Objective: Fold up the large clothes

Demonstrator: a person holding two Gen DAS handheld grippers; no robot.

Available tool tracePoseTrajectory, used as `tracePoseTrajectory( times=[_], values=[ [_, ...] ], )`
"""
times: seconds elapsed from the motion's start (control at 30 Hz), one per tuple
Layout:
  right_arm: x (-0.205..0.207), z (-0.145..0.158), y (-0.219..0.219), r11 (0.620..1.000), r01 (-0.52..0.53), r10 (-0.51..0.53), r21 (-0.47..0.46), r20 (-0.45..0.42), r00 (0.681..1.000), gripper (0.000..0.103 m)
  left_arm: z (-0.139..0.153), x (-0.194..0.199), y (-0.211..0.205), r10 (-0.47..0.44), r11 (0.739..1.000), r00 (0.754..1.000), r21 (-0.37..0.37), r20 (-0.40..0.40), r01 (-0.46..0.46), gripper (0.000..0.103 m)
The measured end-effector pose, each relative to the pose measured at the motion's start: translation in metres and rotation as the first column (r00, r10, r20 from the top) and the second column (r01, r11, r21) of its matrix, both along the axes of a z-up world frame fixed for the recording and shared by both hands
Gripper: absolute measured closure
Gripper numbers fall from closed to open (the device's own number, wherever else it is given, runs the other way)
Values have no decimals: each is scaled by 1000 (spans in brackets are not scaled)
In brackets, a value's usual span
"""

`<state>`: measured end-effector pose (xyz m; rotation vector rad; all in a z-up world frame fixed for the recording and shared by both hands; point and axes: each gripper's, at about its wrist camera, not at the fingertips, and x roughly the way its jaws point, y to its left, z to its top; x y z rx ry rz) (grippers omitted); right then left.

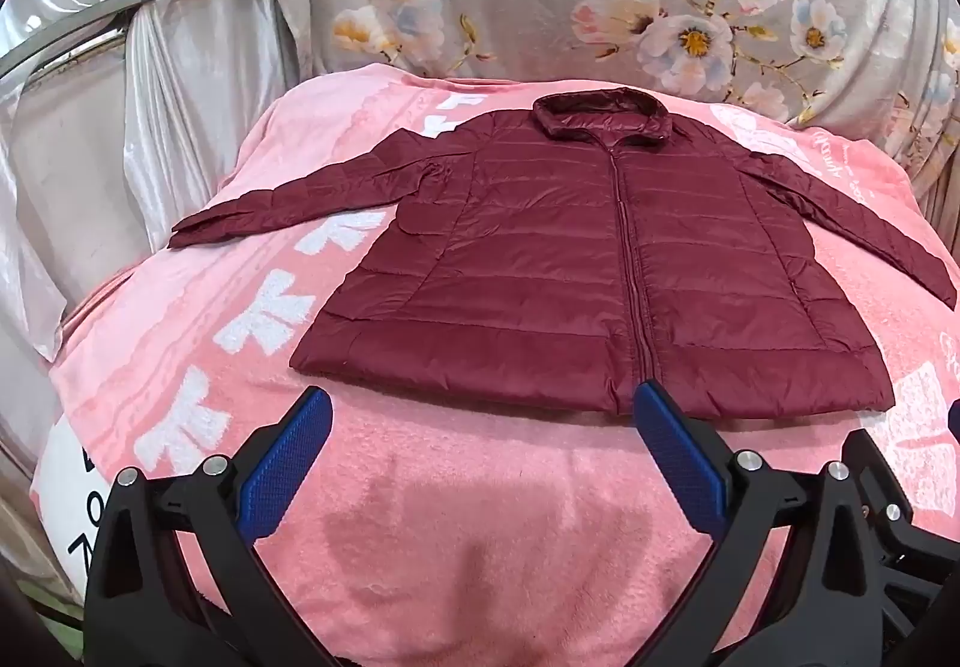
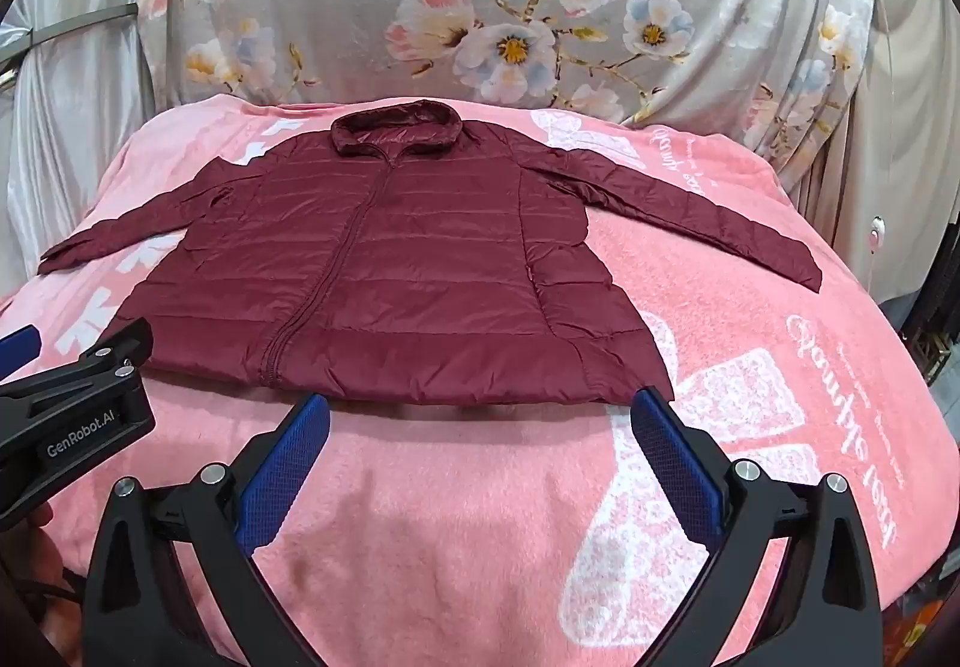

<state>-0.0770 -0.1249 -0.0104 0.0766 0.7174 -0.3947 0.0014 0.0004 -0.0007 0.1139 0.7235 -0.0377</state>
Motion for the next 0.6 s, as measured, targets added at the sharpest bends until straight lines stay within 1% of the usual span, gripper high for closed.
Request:
tracePoseTrajectory(
  times=[0.07, 0.1, 0.27, 0.3, 0.5, 0.6],
  values=[
    [-1, 1, 1, 1000, 0, 0, -1, 2, 1000, 5, -1, 2, 1, 7, 1000, 1000, 1, -4, -7, 5],
    [-1, 2, 1, 1000, 0, 0, -2, 2, 1000, 5, 2, -2, -2, -11, 1000, 1000, 21, 20, 11, 5],
    [-3, 3, 3, 1000, -2, 2, -1, 5, 1000, 5, 1, 0, -8, -11, 1000, 1000, 20, 14, 10, 5],
    [-3, 3, 2, 1000, -3, 3, 0, 3, 1000, 5, 3, -5, -1, -8, 1000, 1000, 8, 23, 8, 5],
    [-7, 11, 9, 1000, -11, 11, 1, 6, 1000, 5, 7, -10, 1, -6, 1000, 1000, 3, 20, 6, 5],
    [-6, 8, 10, 1000, -8, 8, -5, 7, 1000, 5, 6, -9, 1, -7, 1000, 1000, 2, 19, 7, 5]
  ],
)
